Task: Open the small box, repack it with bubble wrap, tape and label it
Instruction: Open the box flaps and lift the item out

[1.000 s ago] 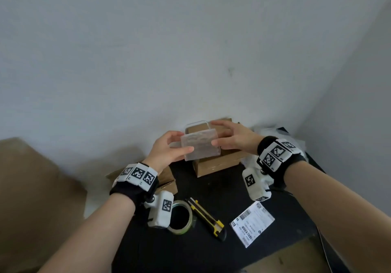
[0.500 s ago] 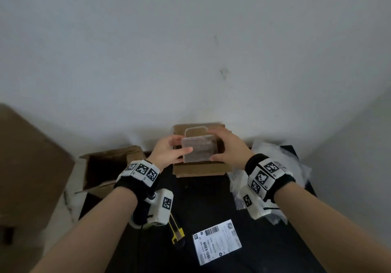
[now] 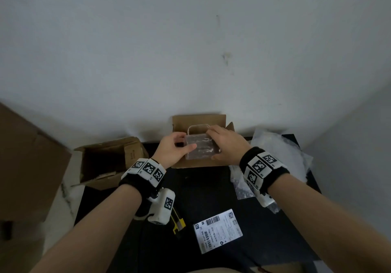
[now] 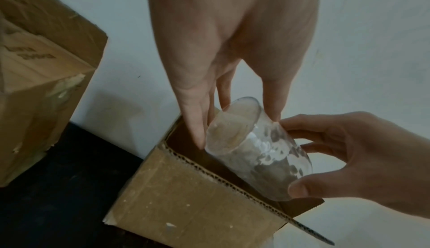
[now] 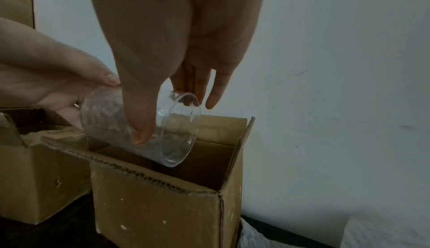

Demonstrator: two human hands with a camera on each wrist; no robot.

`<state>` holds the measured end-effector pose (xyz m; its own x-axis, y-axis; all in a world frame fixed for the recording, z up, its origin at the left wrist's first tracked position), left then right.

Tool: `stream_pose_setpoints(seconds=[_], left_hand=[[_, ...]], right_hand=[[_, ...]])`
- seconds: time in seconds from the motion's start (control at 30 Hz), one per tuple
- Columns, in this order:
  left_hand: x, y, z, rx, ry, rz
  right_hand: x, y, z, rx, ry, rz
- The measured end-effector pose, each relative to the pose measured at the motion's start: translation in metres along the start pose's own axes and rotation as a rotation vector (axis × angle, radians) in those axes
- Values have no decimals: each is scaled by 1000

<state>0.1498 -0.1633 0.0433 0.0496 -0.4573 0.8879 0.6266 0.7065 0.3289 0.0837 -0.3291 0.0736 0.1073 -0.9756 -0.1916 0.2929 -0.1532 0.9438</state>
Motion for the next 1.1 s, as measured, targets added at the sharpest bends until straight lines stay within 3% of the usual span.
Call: stream_pose_setpoints(seconds=[0.13, 0.23, 0.3, 0.4, 0.6, 0.83, 1.1], left_hand=[[-4, 3, 2, -14, -42, -42], [-3, 10, 12, 103, -267, -461], [-5, 10, 16, 80, -387, -781], [-18, 9, 13, -19, -334, -1010], [-37, 6, 8, -71, -144, -1082], [-37, -5, 4, -92, -157, -1127], [-25, -11, -11, 19, -75, -752]], right_hand=[[0, 0, -1, -11, -21, -5], [3, -1, 1, -41, -61, -87], [3, -1, -1, -81, -86, -131], [3, 0, -8, -146, -107, -198], [2, -2, -21, -183, -114, -159], [-2, -13, -27, -133, -147, -219], [-1, -22, -29, 7, -198, -469]])
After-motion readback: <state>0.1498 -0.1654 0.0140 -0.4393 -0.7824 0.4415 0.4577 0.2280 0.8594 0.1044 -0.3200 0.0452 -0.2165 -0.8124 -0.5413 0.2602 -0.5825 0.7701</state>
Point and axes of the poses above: each hand's wrist, its own z-axis away from the middle knuckle, its own y-axis out of the back of the hand, x = y × z, the point moved 3 cm from there along -z, towards the middle knuckle, and after that the axes turned 8 degrees about -x, right-handed, at the moved point
